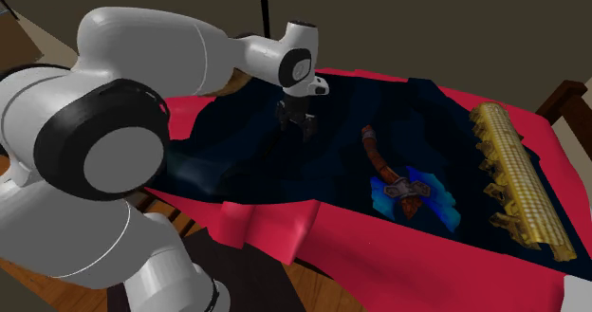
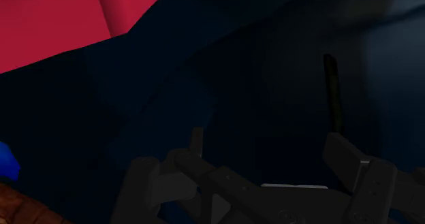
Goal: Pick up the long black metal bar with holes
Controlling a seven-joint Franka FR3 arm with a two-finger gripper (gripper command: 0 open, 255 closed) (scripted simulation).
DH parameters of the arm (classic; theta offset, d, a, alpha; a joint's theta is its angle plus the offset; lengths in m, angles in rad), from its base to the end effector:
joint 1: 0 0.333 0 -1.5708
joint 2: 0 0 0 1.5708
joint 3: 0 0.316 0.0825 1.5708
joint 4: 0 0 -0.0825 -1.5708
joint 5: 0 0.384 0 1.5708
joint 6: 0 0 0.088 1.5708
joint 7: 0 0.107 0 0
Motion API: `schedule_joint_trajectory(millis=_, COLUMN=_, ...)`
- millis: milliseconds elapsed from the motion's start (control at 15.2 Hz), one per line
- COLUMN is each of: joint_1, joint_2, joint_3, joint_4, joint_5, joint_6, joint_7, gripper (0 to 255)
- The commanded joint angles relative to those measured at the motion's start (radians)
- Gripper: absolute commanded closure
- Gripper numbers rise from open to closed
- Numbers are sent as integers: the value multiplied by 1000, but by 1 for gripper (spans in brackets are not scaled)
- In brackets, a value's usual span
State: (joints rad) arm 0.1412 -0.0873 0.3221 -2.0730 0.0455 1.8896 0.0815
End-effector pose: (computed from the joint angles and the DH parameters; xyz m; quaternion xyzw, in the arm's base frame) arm 0.4599 0.2367 0.4584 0.9823 0.1802 -0.0503 0.0063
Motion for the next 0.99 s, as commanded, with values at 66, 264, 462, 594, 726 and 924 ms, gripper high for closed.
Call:
schedule_joint_trajectory(millis=66, joint_1=21, joint_2=116, joint_3=27, joint_4=83, joint_5=-35, joint_6=25, joint_7=21, gripper=0)
schedule_joint_trajectory(millis=264, joint_1=51, joint_2=225, joint_3=49, joint_4=171, joint_5=-75, joint_6=37, joint_7=45, gripper=0)
schedule_joint_trajectory(millis=462, joint_1=87, joint_2=335, joint_3=65, joint_4=269, joint_5=-118, joint_6=39, joint_7=67, gripper=0)
schedule_joint_trajectory(millis=594, joint_1=115, joint_2=409, joint_3=72, joint_4=340, joint_5=-147, joint_6=34, joint_7=80, gripper=0)
schedule_joint_trajectory(millis=726, joint_1=147, joint_2=485, joint_3=76, joint_4=417, joint_5=-175, joint_6=25, joint_7=89, gripper=0)
schedule_joint_trajectory(millis=924, joint_1=200, joint_2=600, joint_3=78, joint_4=545, joint_5=-216, joint_6=2, joint_7=98, gripper=0)
